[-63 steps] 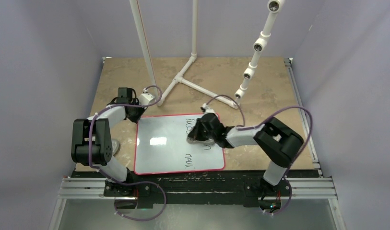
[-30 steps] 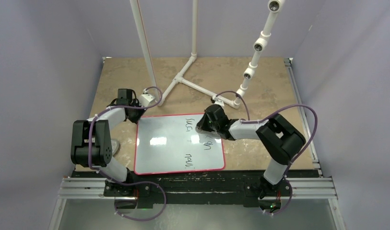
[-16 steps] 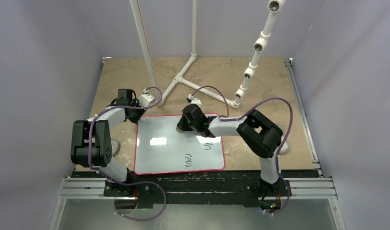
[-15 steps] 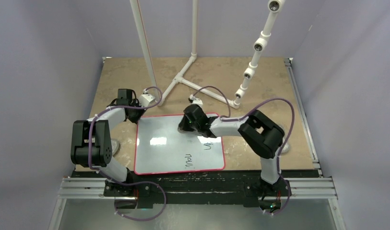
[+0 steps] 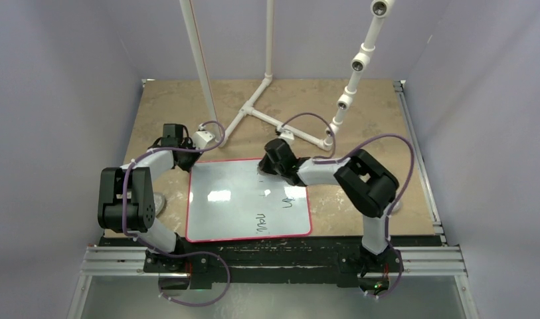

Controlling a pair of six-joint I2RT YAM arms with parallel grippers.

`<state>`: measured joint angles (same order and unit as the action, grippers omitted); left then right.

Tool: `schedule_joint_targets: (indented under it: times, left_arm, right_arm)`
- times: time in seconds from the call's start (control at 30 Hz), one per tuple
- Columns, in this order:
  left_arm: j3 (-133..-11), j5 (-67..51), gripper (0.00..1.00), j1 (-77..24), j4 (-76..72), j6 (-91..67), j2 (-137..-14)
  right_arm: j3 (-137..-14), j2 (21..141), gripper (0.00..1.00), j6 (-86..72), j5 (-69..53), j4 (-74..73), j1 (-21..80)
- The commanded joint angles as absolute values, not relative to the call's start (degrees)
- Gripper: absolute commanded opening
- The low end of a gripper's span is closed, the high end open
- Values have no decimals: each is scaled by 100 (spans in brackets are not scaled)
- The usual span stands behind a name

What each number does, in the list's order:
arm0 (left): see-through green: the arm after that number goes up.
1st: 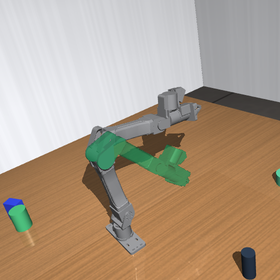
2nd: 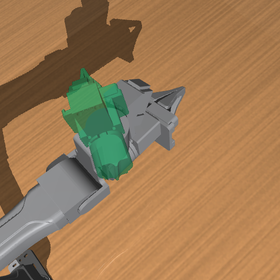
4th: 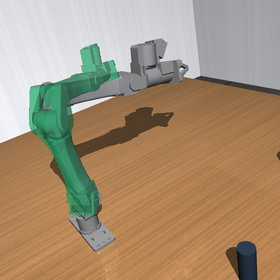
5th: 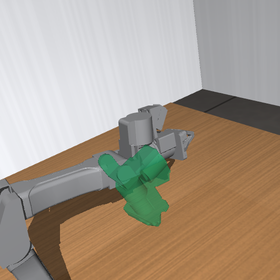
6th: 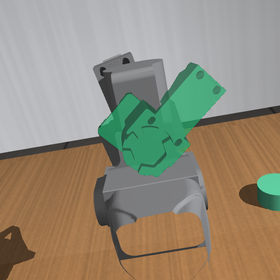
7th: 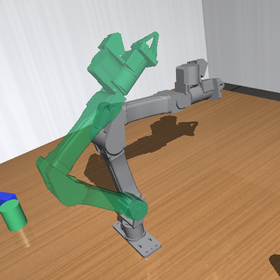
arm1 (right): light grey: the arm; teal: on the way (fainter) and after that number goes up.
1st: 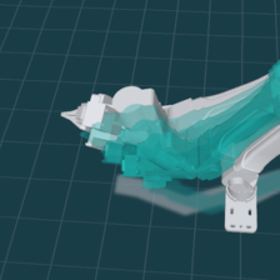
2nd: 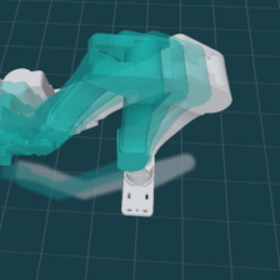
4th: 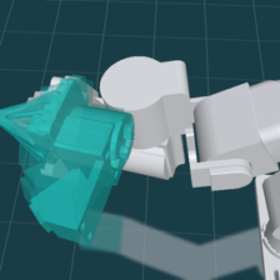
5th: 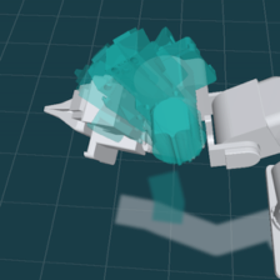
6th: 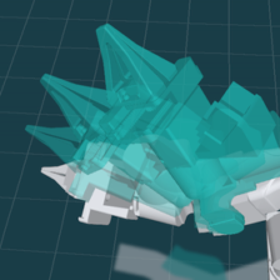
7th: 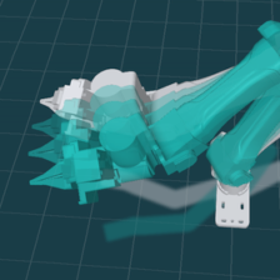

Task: Erase the whiteboard
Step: Hold the whiteboard at the center of the board.

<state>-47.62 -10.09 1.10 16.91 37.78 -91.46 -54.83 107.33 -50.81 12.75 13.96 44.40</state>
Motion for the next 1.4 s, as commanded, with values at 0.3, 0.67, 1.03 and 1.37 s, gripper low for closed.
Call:
schedule_joint_targets:
  times: [0.3, 0.67, 1.03, 1.37]
  left_arm:
    - [-4292, -614, 0, 202, 2976, 3914, -9541]
    - [-4239, -624, 0, 202, 2972, 3954, -9448]
    - [-4289, -653, 0, 202, 3024, 3951, -9467]
    - [-4247, -716, 0, 202, 3018, 3939, -9439]
  right_arm:
    - [-4878, 10636, 0, -4995, 1737, 25, 4425]
    - [-4838, 10634, 0, -5160, 2105, -43, 3910]
    - [-5550, 10938, 0, -5481, 2374, -686, 4591]
    - [-4192, 9801, 0, -5836, 2803, -501, 3731]
